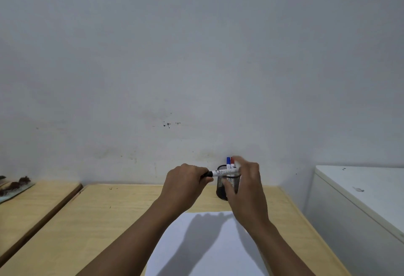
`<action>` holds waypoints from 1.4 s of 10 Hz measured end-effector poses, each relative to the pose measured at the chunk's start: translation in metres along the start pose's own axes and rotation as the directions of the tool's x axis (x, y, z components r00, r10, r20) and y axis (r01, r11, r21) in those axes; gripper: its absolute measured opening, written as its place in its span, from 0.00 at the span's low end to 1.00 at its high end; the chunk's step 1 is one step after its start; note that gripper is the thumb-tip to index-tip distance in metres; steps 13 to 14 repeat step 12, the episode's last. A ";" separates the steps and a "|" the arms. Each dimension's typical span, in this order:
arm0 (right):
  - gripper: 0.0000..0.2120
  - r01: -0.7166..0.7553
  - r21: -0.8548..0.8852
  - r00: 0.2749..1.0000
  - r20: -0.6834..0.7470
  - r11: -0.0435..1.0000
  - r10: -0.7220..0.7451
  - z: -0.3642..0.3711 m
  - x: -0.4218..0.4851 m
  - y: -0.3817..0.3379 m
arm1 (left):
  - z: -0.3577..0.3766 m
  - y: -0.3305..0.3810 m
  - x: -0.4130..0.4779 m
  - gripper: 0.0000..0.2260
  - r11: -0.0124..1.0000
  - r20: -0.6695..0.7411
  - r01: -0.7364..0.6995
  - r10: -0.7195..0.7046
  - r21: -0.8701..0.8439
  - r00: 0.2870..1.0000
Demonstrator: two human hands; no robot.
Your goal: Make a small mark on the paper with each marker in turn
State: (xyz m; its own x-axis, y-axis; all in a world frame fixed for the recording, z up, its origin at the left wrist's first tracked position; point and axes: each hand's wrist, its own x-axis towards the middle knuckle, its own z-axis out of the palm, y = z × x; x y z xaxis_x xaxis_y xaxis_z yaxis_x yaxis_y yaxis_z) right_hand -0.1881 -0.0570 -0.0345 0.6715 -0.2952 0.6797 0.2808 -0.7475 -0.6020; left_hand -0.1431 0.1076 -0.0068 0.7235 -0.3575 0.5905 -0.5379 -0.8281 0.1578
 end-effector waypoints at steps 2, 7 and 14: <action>0.07 0.213 -0.141 0.961 0.208 0.967 -0.182 0.006 0.033 0.017 | 0.007 0.014 0.028 0.09 0.978 -0.198 -0.165 0.138 -0.127 0.971; 0.25 -0.080 0.018 0.981 0.181 0.997 0.075 0.051 0.125 0.095 | 0.118 -0.004 0.083 0.28 1.000 0.369 -0.025 0.018 0.012 0.929; 0.24 -0.107 -0.304 0.909 0.356 0.947 0.217 0.082 0.114 0.134 | 0.136 -0.014 0.086 0.23 0.997 0.349 -0.018 0.043 -0.075 0.936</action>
